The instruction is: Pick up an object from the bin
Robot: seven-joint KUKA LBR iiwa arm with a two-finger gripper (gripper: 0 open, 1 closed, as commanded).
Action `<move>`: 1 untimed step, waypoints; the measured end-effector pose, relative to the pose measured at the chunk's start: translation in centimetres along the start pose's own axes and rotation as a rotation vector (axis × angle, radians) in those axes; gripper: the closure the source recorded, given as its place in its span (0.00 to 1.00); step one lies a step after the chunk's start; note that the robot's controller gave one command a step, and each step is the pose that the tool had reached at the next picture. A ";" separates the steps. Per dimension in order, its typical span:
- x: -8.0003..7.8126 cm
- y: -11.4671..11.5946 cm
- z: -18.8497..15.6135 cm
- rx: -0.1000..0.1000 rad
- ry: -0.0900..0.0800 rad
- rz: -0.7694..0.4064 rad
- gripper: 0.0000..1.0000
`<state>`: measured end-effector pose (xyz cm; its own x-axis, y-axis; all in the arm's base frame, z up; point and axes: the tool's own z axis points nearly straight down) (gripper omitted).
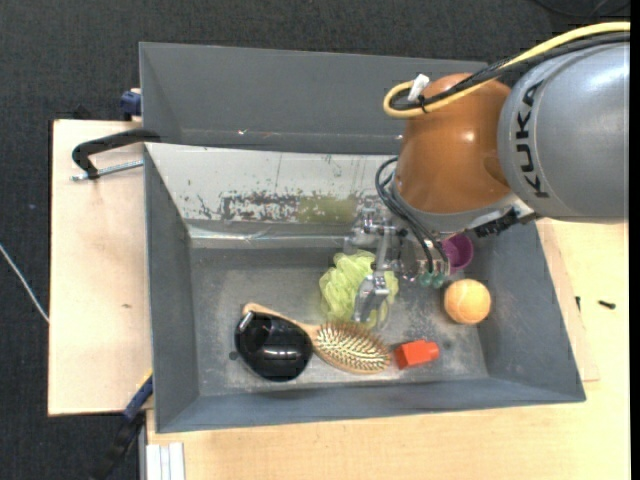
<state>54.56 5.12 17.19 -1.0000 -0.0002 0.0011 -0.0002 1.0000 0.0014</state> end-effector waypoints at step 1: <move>-3.3 -3.5 7.8 -0.001 -0.005 0.028 0.00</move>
Offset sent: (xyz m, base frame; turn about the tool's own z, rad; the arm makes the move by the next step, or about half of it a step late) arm 0.0340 -0.0314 -0.1019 -0.1161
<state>57.84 1.59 9.40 -0.9996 0.0276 -0.0035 0.0276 0.9996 0.0023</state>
